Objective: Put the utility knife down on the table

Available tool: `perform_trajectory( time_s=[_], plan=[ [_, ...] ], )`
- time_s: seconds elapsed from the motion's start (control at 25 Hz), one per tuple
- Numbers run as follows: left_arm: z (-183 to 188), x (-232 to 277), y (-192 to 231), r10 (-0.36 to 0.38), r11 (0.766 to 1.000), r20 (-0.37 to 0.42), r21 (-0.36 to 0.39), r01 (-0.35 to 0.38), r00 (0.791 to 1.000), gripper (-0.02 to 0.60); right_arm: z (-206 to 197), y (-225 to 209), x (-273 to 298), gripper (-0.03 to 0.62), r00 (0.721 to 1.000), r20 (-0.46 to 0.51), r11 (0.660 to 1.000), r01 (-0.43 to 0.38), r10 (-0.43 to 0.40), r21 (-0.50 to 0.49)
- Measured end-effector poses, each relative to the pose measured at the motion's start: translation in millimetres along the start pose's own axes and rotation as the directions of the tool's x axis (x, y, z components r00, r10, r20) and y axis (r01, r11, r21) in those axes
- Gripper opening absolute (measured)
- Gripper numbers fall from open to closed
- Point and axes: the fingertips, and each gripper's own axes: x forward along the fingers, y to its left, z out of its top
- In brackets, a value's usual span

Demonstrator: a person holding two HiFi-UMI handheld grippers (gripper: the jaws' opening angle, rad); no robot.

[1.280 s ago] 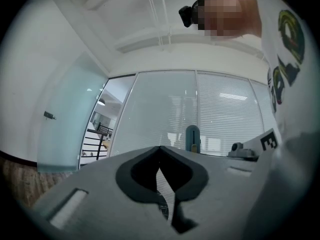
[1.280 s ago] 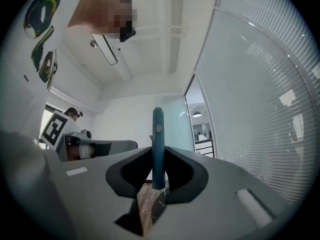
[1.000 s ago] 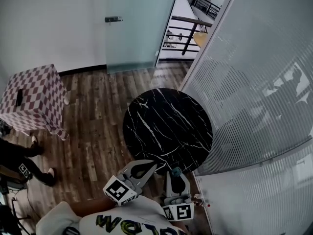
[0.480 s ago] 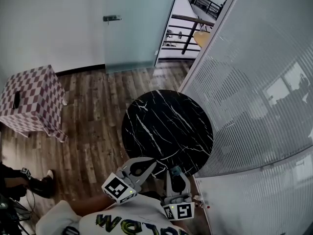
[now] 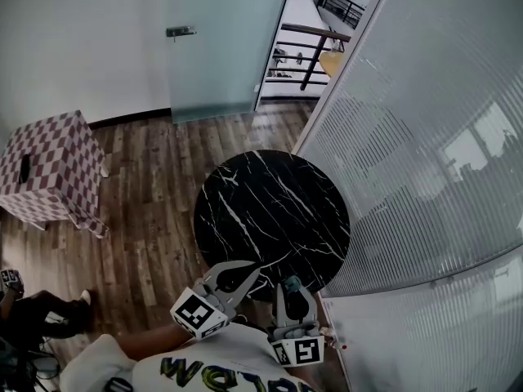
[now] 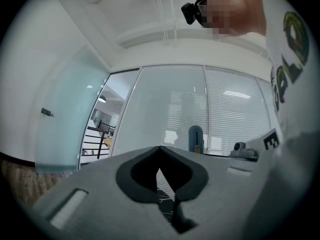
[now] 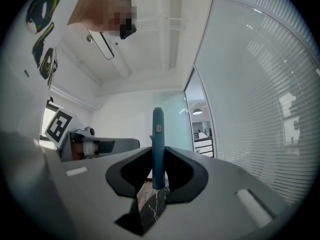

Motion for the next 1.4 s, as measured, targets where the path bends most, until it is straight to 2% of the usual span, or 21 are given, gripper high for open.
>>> perform_trajectory(
  time_s=[0.16,0.32,0.52,0.96,1.4],
  plan=[
    [2.2,16.8,-9.0,0.002,1.0,0.006,-0.003,-0.002,1.0,0.0,6.2,-15.7,-5.5,0.075,1.0,-0.001,1.0,-0.006,0.006,-0.008],
    [-1.4,27.8,-18.8,-0.013,0.998,0.008,-0.058,0.013,1.0,0.0,3.6,-27.0,-13.2,0.075,1.0,-0.014,1.0,-0.015,0.015,-0.005],
    [-9.0,33.9,-27.8,-0.017,0.998,-0.015,-0.056,0.017,1.0,-0.002,3.8,-35.0,-18.9,0.075,1.0,-0.02,1.0,-0.021,0.021,-0.004],
    [-20.5,51.2,-28.6,-0.016,0.999,-0.029,-0.033,0.015,0.999,0.0,-1.1,-53.2,-20.9,0.074,0.999,-0.026,1.0,-0.026,0.026,-0.011],
    [-61.1,66.8,-20.4,0.014,1.0,-0.102,0.029,-0.011,0.995,0.0,-48.8,-76.1,-16.7,0.074,0.994,-0.104,1.0,-0.022,0.022,-0.002]
  ],
)
